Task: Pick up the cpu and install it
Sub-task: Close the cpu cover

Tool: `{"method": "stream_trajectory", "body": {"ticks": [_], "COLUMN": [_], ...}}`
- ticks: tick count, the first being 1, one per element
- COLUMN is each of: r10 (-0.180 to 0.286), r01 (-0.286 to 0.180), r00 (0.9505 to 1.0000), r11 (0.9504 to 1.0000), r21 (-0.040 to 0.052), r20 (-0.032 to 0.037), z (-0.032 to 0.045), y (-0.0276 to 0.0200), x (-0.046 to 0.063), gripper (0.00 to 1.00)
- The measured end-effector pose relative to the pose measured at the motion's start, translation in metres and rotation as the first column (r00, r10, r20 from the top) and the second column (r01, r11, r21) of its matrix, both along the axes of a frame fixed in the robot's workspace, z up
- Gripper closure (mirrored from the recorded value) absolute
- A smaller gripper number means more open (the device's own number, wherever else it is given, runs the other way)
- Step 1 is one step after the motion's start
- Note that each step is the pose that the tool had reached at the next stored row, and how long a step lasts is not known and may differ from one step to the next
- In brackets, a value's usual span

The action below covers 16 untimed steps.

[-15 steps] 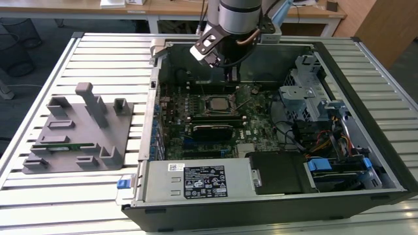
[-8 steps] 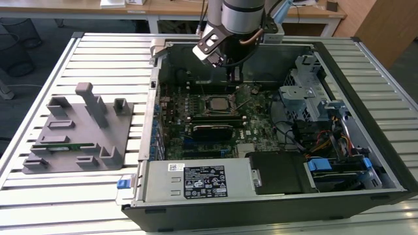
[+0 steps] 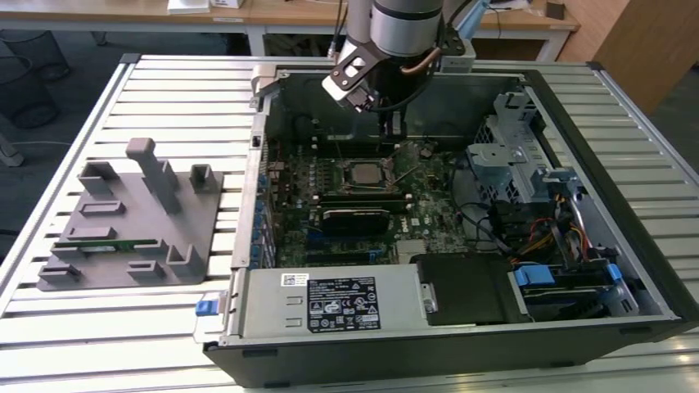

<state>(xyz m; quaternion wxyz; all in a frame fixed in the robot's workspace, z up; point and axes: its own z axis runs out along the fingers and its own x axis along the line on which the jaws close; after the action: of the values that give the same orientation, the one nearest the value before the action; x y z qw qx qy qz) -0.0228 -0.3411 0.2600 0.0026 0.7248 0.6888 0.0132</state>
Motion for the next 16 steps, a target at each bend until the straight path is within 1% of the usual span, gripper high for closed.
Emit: {"method": "stream_trajectory", "body": {"ticks": [16], "r10": [0.000], "r01": [0.000], "r00": [1.0000], "r11": [1.0000], "r21": [0.0000], "r20": [0.0000], "z": [0.0001], "y": [0.0000], "x": [0.0004], "gripper": [0.89]}}
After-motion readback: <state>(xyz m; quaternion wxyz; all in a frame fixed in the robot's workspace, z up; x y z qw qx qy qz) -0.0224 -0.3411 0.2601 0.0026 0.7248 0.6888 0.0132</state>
